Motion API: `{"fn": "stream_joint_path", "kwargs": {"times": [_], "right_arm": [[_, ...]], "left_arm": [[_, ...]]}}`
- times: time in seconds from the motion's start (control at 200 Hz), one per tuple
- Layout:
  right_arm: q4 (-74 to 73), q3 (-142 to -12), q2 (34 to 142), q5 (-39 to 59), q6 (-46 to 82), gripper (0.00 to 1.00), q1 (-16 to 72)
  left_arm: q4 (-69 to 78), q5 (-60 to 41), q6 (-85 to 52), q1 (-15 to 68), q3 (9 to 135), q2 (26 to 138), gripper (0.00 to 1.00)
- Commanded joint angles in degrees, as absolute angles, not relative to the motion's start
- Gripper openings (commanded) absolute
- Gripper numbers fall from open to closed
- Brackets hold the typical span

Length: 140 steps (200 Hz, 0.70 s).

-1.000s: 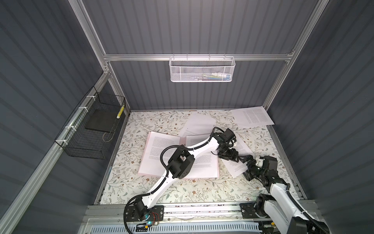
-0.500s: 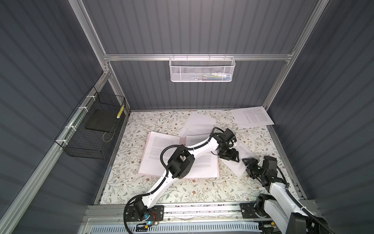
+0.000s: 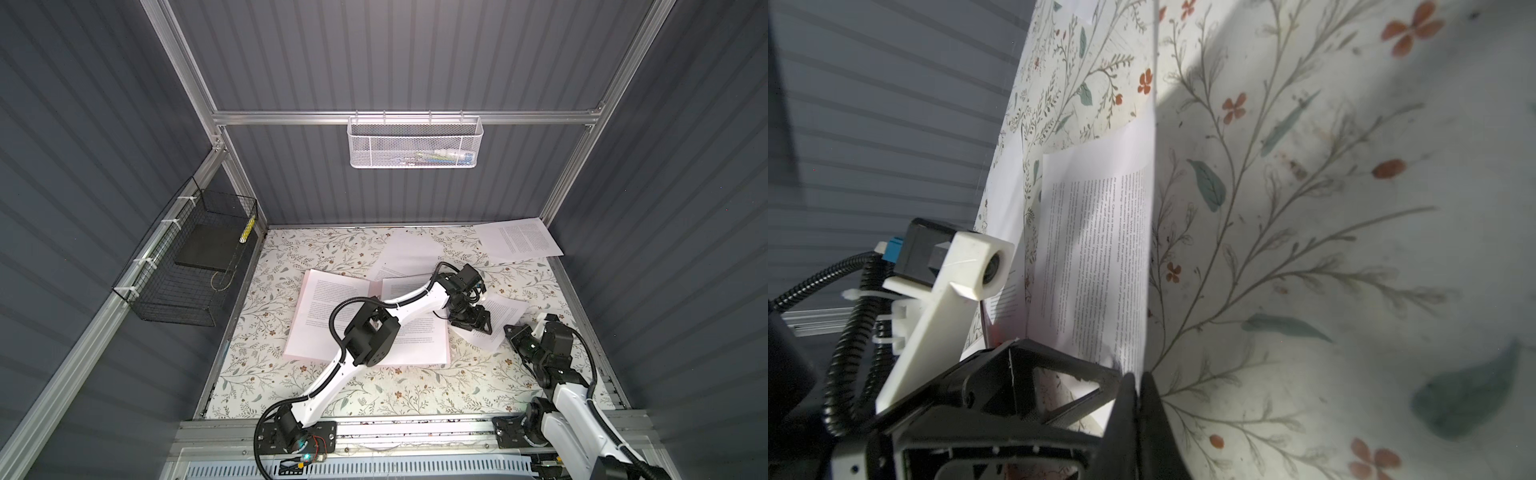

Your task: Put the files into the folder

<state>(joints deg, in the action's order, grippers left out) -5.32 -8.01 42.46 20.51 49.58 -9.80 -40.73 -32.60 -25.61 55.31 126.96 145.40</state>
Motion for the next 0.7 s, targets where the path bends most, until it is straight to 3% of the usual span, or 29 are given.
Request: {"fn": "stream_joint_path", "kwargs": {"times": [0.0,0.525,0.695], "right_arm": [[-1.91,-10.55,39.60,19.86,46.10,0.00,-9.80],[17.03,-26.68,32.40,19.86,36.76,0.00,-9.93],[20.46,-35.65,35.23,22.19,32.33,0.00,-9.92]], "left_arm": [[-42.66,-35.79,-27.19,54.31,128.91,143.95,0.73],[-31.89,-47.04,-31.47,49.80,133.24,133.81,0.80],[-27.29,-46.47,-29.61,47.74,126.08,126.62,0.83]]}}
